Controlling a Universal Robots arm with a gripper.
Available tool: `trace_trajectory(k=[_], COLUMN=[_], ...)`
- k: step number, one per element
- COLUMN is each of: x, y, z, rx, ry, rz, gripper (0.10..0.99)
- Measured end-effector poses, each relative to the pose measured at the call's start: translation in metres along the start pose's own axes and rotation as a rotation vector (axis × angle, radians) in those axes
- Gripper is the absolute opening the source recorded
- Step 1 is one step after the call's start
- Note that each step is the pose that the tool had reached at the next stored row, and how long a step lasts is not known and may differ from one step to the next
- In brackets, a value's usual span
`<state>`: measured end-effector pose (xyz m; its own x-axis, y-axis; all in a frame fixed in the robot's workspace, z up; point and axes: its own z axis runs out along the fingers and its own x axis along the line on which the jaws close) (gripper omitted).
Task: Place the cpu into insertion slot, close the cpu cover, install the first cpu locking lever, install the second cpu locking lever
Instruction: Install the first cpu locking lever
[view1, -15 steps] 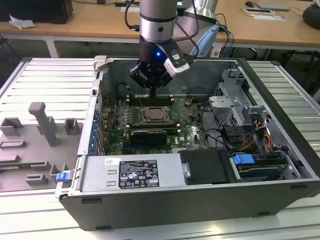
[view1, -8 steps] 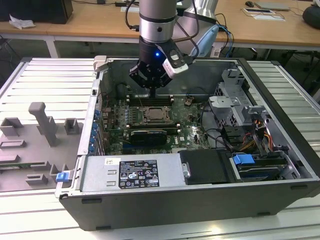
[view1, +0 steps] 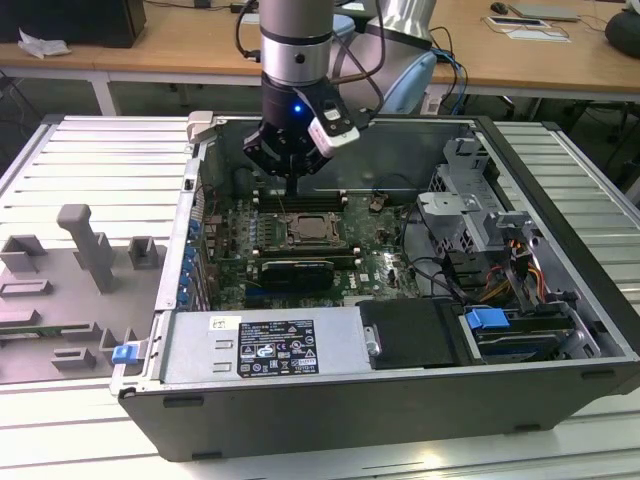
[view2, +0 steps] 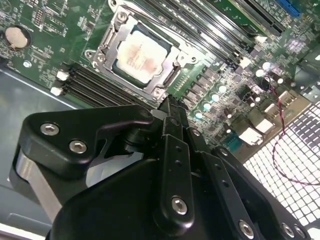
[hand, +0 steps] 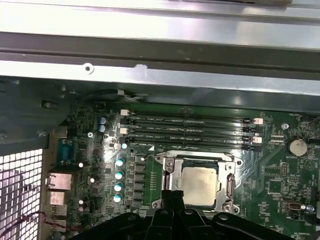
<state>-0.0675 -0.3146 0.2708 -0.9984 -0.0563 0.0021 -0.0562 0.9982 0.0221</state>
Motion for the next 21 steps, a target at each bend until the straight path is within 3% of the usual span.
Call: trace_trajectory(k=[10, 16, 21], x=[0.0130, 0.0276, 0.0311], y=[0.0008, 0.0022, 0.0101], z=[0.0007, 0.0033, 0.0071], rx=[0.000, 0.000, 0.000], ry=[0.0000, -0.0001, 0.0000], rz=[0.000, 0.000, 0.000], gripper=[0.106, 0.106, 0.106])
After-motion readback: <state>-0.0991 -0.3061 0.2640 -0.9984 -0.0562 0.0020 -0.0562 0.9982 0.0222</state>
